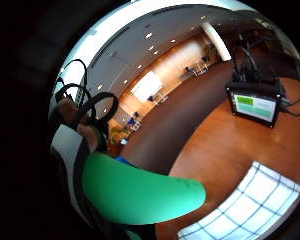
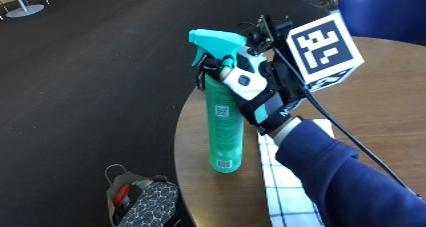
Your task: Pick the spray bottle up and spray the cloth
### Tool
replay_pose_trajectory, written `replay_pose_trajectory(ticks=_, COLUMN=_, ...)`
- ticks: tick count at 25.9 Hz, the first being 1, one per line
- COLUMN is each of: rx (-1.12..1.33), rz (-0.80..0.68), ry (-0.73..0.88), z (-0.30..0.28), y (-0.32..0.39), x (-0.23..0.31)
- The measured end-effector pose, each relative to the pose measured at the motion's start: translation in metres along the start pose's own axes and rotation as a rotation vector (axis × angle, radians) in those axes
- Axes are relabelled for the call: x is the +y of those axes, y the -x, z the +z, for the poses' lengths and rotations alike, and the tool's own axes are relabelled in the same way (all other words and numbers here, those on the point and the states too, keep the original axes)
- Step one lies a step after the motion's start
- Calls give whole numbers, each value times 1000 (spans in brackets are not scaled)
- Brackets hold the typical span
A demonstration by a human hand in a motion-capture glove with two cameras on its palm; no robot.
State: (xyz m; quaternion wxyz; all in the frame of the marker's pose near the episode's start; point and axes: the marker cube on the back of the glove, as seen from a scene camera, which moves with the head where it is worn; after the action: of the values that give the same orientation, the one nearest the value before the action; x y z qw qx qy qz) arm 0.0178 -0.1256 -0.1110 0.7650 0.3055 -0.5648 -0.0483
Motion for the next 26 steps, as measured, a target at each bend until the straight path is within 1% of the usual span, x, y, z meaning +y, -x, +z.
replay_pose_trajectory(ticks=4, rx=20, rz=13, ry=16, z=20, y=-15, x=-9)
replay_pose_trajectory(ticks=9, rx=35, rz=39, ry=41, z=36, y=-28, x=-5)
replay_pose_trajectory(ticks=13, rx=42, rz=95, ry=100, z=49, y=-39, x=-1)
replay_pose_trajectory(ticks=17, rx=35, rz=190, ry=165, z=58, y=-56, x=14)
replay_pose_trajectory(ticks=20, rx=47, rz=228, ry=203, z=54, y=-61, x=21)
replay_pose_trajectory(ticks=23, rx=71, rz=203, ry=236, z=37, y=-57, x=24)
replay_pose_trajectory(ticks=26, rx=105, rz=169, ry=259, z=7, y=-49, x=36)
